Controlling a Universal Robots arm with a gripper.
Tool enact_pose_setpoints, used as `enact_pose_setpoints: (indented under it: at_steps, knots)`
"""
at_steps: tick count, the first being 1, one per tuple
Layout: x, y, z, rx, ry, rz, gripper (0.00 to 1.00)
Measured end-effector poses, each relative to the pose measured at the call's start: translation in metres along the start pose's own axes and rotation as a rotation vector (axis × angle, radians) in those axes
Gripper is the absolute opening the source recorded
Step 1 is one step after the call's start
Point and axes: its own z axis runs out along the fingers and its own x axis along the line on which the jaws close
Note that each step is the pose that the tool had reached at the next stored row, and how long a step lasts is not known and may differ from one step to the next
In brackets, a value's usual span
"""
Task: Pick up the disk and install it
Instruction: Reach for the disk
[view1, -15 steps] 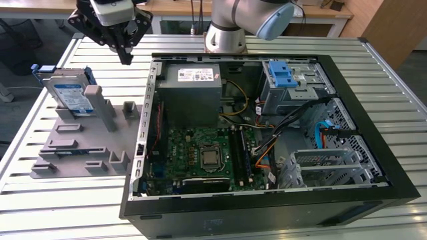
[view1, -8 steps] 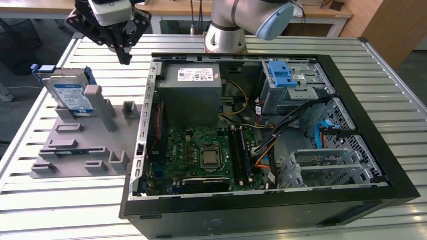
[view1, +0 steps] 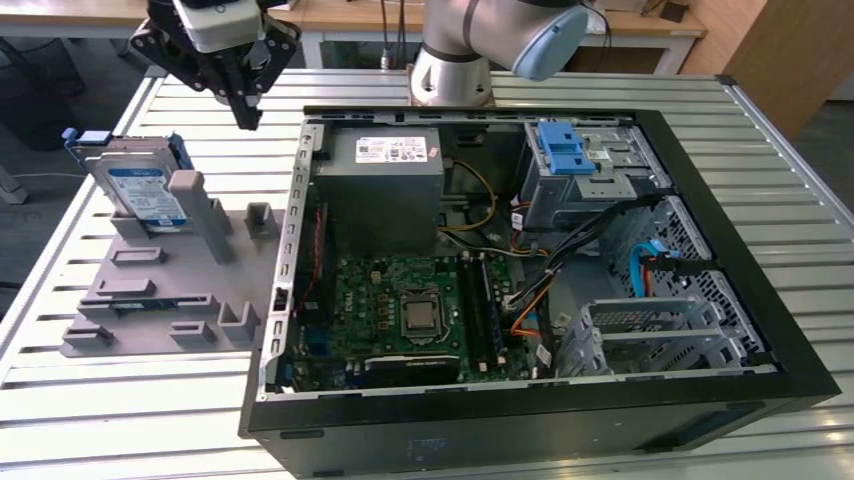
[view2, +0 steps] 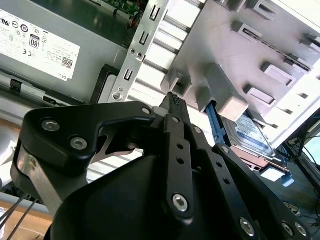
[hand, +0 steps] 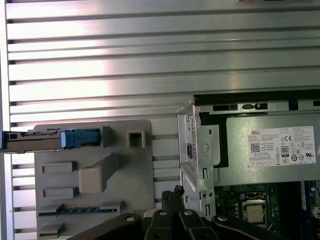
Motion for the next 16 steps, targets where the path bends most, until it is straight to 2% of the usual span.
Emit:
enact_pose_setpoints:
  at_steps: [16]
  knots:
    - [0.0043, -0.0004, 0.0004, 0.0000, 0.0000, 0.000, 0.11]
